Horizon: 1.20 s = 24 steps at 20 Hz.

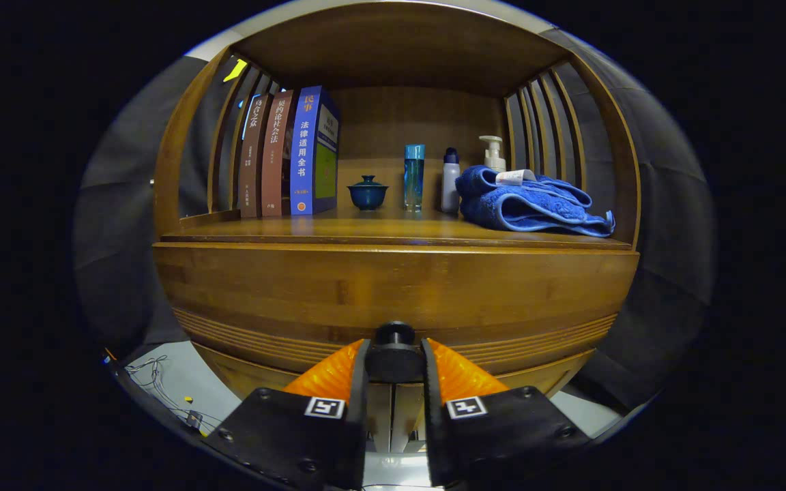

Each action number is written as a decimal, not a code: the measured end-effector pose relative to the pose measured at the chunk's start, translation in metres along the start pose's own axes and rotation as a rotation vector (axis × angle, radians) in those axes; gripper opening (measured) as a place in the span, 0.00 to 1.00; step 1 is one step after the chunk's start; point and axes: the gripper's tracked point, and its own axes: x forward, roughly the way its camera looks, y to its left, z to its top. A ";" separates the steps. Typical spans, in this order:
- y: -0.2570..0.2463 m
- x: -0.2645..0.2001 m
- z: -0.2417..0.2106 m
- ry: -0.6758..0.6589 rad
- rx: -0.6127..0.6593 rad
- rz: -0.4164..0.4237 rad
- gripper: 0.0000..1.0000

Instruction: Pull open the drawer, take out the items inside it, and place them on the countertop above the cabinet.

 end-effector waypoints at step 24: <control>-0.006 -0.150 -0.032 0.017 0.065 0.012 0.31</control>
